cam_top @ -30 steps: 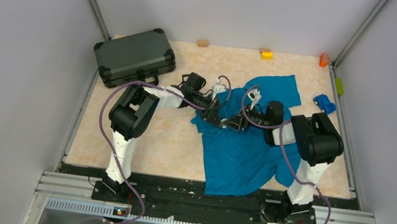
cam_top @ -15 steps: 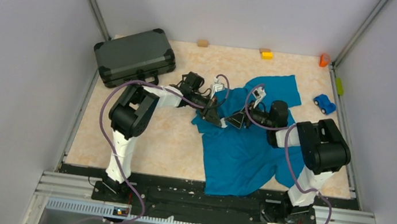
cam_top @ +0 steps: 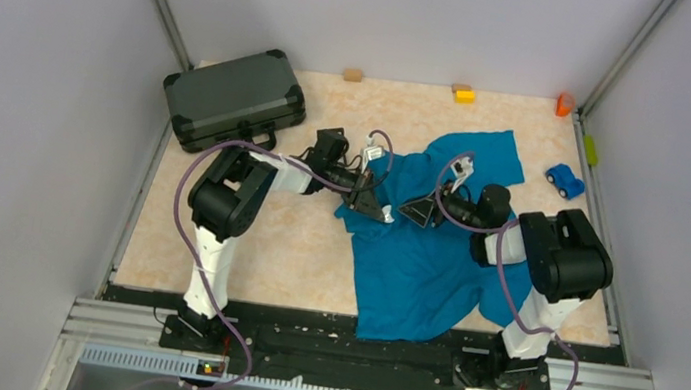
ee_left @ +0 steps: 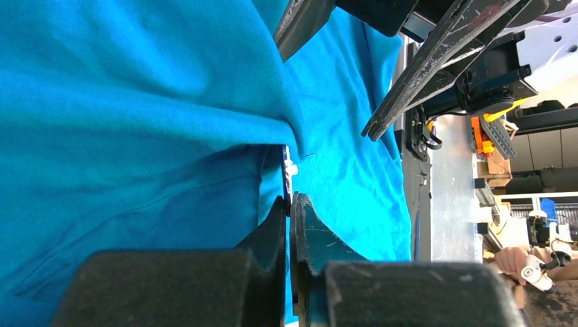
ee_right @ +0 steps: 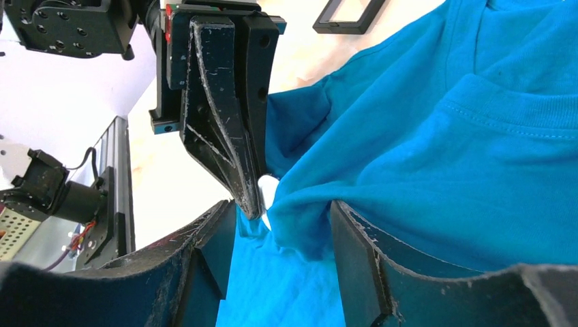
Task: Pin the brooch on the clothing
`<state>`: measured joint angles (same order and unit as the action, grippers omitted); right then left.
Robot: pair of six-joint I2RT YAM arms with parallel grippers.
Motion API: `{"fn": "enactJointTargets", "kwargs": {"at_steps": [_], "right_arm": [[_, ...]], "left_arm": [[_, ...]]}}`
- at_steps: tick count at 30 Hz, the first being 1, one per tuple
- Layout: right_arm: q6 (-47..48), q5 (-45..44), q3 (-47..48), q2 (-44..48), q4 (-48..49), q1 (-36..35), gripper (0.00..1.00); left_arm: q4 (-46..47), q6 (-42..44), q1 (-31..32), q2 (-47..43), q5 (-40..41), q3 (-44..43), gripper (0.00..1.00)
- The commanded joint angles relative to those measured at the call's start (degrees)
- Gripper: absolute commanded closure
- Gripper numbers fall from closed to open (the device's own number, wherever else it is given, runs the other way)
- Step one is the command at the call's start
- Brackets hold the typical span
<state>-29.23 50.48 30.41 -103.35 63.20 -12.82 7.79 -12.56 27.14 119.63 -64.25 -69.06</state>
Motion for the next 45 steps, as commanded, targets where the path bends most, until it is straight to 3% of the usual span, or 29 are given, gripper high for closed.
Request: {"fn": "enactJointTargets", "kwargs": {"at_steps": [1, 17, 24, 35, 45], "right_arm": [[-1.1, 0.9, -0.7, -0.4, 5.2, 0.5, 0.45], [0.7, -3.5, -1.1, 0.3, -1.4, 0.5, 0.53], [2.1, 0.9, -0.5, 3.1, 0.1, 0.5, 0.47], [-3.2, 7.2, 2.2, -2.1, 7.6, 0.4, 0.47], [-3.5, 7.9, 5.3, -5.3, 6.2, -0.6, 0.50]], "left_arm": [[8.1, -3.6, -0.7, -3.3, -2.6, 1.5, 1.00], [25.2, -14.3, -2.1, -4.7, -4.4, 6.5, 1.00], [19.9, -9.6, -2.1, -5.7, -5.9, 6.0, 1.00], [16.4, -7.2, -1.9, -6.4, -7.0, 5.4, 1.00], [12.7, -4.6, -1.0, -6.1, -7.7, 4.0, 1.00]]}}
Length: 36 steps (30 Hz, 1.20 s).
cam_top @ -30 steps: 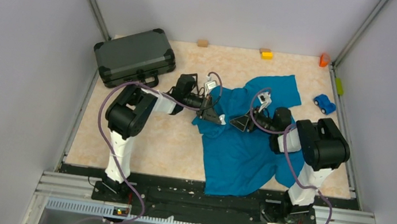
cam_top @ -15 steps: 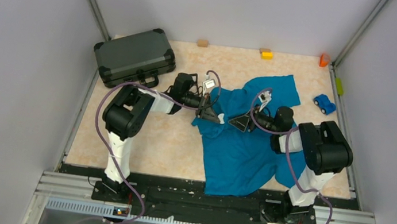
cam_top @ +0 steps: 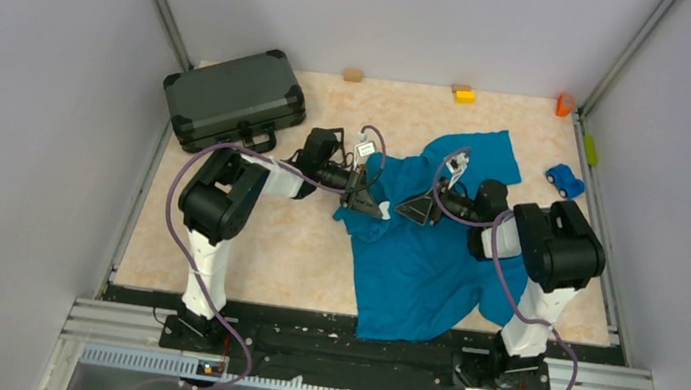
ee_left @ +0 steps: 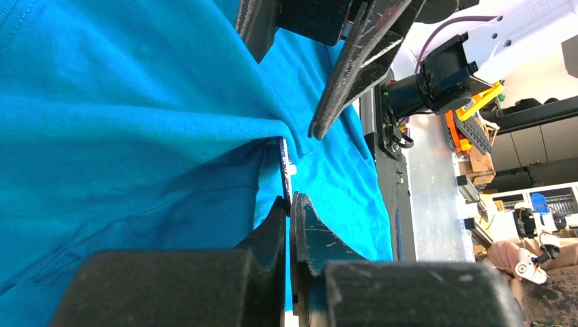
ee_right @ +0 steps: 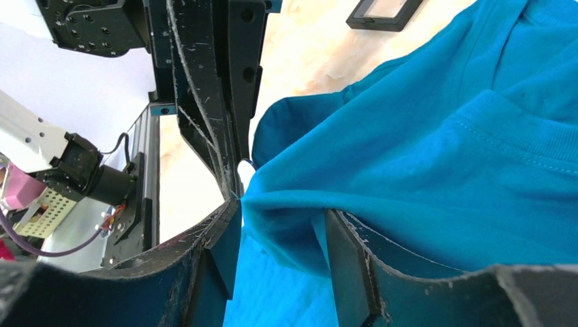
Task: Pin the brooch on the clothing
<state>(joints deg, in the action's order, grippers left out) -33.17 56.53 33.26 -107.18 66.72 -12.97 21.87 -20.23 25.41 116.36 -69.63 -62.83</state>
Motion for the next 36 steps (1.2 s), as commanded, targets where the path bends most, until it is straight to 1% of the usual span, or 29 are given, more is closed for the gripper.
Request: {"fn": "enactJointTargets", "kwargs": {"at_steps": [1, 8, 14, 21, 26, 36], "right_arm": [[0.6, 1.9, 2.7, -1.7, 2.5, -0.5, 0.51], [0.6, 3.0, 3.2, -3.3, 2.6, -1.3, 0.54], [-0.3, 4.7, 3.2, -4.2, 4.3, -1.8, 0.51], [0.6, 4.6, 4.0, -4.9, 2.8, -2.4, 0.53], [2.4, 3.8, 4.6, -4.9, 0.0, -2.8, 0.57], [6.5, 1.6, 5.6, -4.5, -5.8, -4.2, 0.58]], "left_arm": [[-2.2, 3.7, 0.8, -2.8, -2.3, -2.4, 1.00], [-3.1, 4.2, 0.9, -2.7, -1.9, -2.7, 1.00], [-3.1, 4.1, 1.0, -2.4, -2.0, -2.8, 1.00], [-3.1, 4.0, 1.0, -2.5, -2.3, -2.8, 1.00], [-3.1, 4.0, 1.2, -2.5, -2.4, -2.9, 1.00], [-3.1, 3.8, 1.6, -2.2, -2.5, -3.3, 1.00]]}}
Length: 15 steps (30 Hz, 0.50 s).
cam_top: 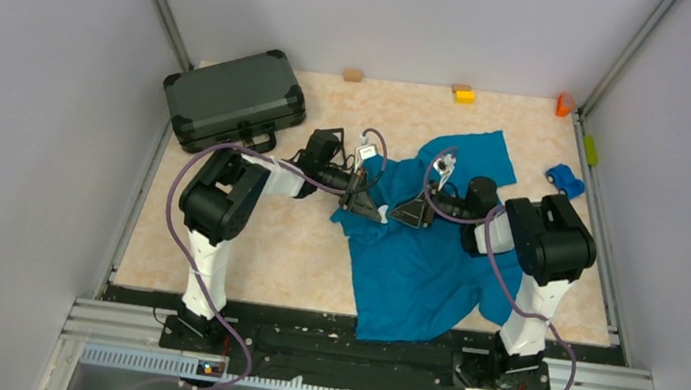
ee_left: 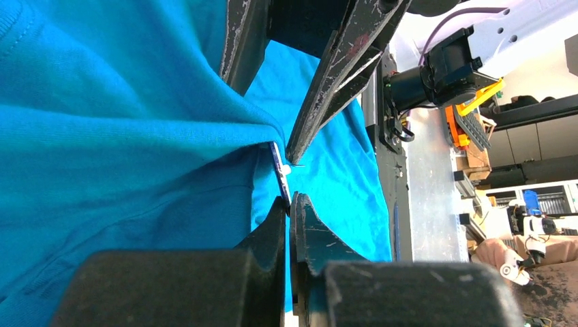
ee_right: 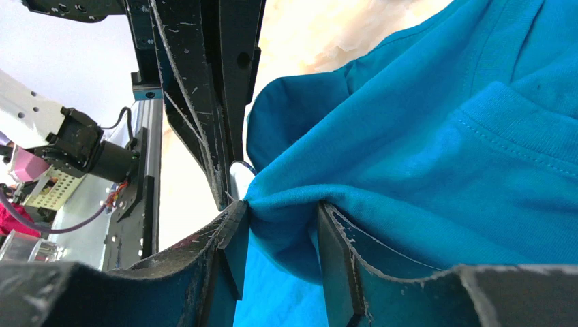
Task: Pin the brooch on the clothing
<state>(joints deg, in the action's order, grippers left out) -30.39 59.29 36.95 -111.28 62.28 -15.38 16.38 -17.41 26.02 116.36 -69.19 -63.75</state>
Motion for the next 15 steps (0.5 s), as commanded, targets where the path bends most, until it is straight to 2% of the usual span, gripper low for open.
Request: {"fn": "enactJointTargets", "kwargs": {"at_steps": [1, 15], "right_arm": [[3.8, -1.3, 2.0, -0.5, -1.4, -1.8, 0.58], [6.4, -4.2, 1.8, 0.0, -3.6, -3.2, 0.57]], "left_arm": [[2.4, 1.0, 1.1, -2.2, -3.0, -2.4, 1.00], [3.2, 0.3, 1.5, -1.6, -3.2, -2.6, 1.00]]}}
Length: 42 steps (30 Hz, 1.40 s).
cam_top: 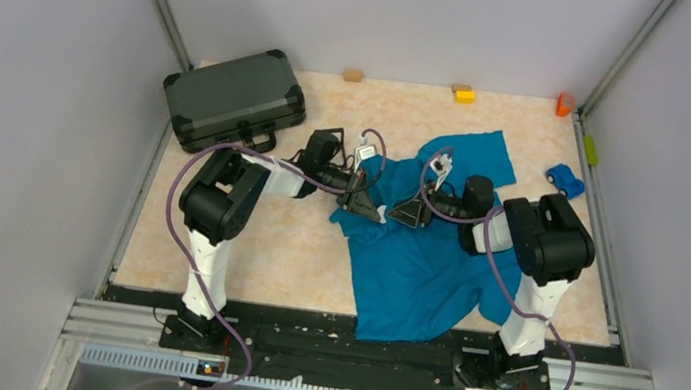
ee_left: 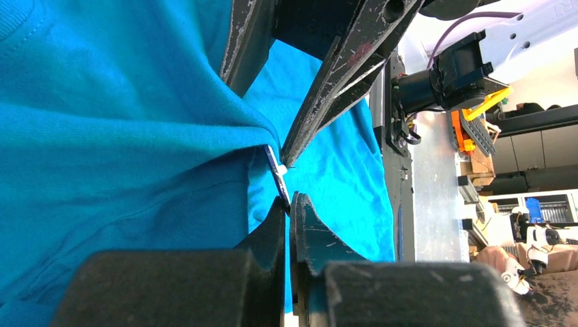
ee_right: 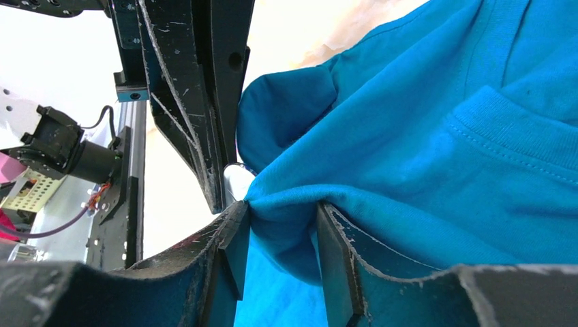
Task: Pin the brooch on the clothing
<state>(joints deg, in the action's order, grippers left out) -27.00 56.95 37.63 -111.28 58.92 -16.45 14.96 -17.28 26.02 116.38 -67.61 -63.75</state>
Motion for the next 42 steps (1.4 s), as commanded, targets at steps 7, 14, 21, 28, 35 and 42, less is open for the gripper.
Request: {"fn": "enactJointTargets", "kwargs": {"at_steps": [7, 14, 21, 28, 35, 42], "right_arm": [[3.5, -1.5, 0.1, 0.6, 0.2, -2.1, 0.55], [2.9, -0.9, -0.3, 0.7, 1.4, -2.1, 0.54], [2.2, -0.1, -0.5, 0.6, 2.8, -2.2, 0.51], [2.1, 0.0, -0.4, 0.5, 3.1, -2.3, 0.51], [2.6, -2.3, -0.9, 1.0, 3.1, -2.7, 0.51], [6.2, -6.9, 0.2, 2.3, -3.3, -4.1, 0.56]], "left_arm": [[6.5, -1.4, 1.1, -1.6, -6.0, -2.1, 1.00], [7.1, -1.9, 0.6, -1.6, -6.3, -1.7, 1.00], [7.2, -2.1, 0.6, -1.3, -6.4, -1.9, 1.00], [7.3, -2.1, 0.6, -1.4, -6.4, -1.8, 1.00], [7.4, -2.3, 0.7, -1.4, -6.4, -1.8, 1.00], [7.5, -2.3, 1.0, -1.3, -6.3, -2.0, 1.00]]}}
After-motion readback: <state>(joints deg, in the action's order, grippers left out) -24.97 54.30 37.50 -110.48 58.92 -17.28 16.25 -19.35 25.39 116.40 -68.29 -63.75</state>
